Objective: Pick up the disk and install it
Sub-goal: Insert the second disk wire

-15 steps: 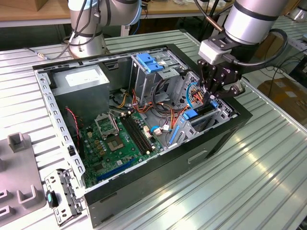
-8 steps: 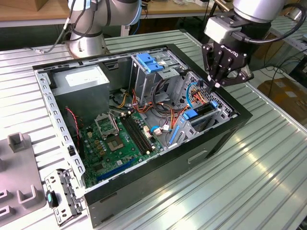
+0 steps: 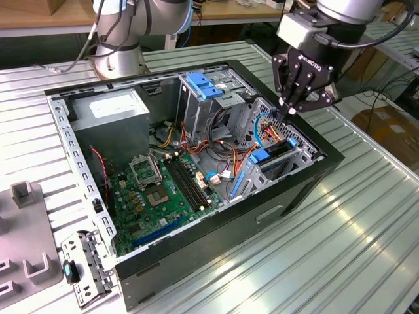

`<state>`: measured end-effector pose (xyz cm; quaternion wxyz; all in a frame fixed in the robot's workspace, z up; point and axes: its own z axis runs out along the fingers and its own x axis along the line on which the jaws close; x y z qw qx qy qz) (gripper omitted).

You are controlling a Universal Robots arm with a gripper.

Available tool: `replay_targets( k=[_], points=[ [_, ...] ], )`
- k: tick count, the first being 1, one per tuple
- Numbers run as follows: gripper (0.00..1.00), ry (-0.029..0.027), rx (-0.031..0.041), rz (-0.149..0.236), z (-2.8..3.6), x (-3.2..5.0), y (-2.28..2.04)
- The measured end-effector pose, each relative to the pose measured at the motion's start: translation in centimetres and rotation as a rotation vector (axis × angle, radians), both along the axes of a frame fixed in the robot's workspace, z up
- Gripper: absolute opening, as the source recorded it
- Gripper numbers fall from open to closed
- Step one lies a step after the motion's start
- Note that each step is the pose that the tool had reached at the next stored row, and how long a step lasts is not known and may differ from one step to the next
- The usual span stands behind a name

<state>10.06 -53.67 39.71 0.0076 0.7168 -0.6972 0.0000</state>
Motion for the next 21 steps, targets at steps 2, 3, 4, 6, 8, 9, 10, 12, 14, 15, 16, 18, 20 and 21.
replay_targets(
  k=[2, 3, 4, 6, 8, 9, 10, 12, 14, 15, 16, 18, 20, 21],
  points=[
    [0.11, 0.0039, -0.0002, 0.0, 0.01, 0.16, 0.56],
    [0.11, 0.0053, -0.0002, 0.0, 0.01, 0.22, 0.79],
    [0.11, 0.0119, -0.0002, 0.0, 0.0, 0.35, 1.32],
    [0.11, 0.0206, -0.003, 0.0, 0.01, 0.44, 1.72],
    [0.11, 0.0298, -0.0079, 0.0, 0.0, 0.56, 2.2],
    [0.11, 0.0337, -0.0098, 0.0, 0.0, 0.63, 2.38],
    [0.11, 0.0389, -0.0143, 0.0, 0.0, 0.74, 2.69],
    [0.11, 0.046, -0.0323, -0.001, 0.0, 0.9, 3.08],
    [0.11, 0.0462, -0.051, -0.001, -0.07, 0.92, 3.31],
    [0.11, 0.0462, -0.0617, -0.001, -0.15, 0.96, 3.5],
    [0.11, 0.0462, -0.0692, -0.001, -0.26, 1.01, 3.64],
    [0.17, 0.0463, -0.0854, -0.002, -0.45, 1.13, 3.92],
    [0.24, 0.0466, -0.1006, -0.002, -0.69, 1.31, 4.29],
    [0.24, 0.0469, -0.1019, -0.002, -0.8, 1.39, 4.43]
  ],
)
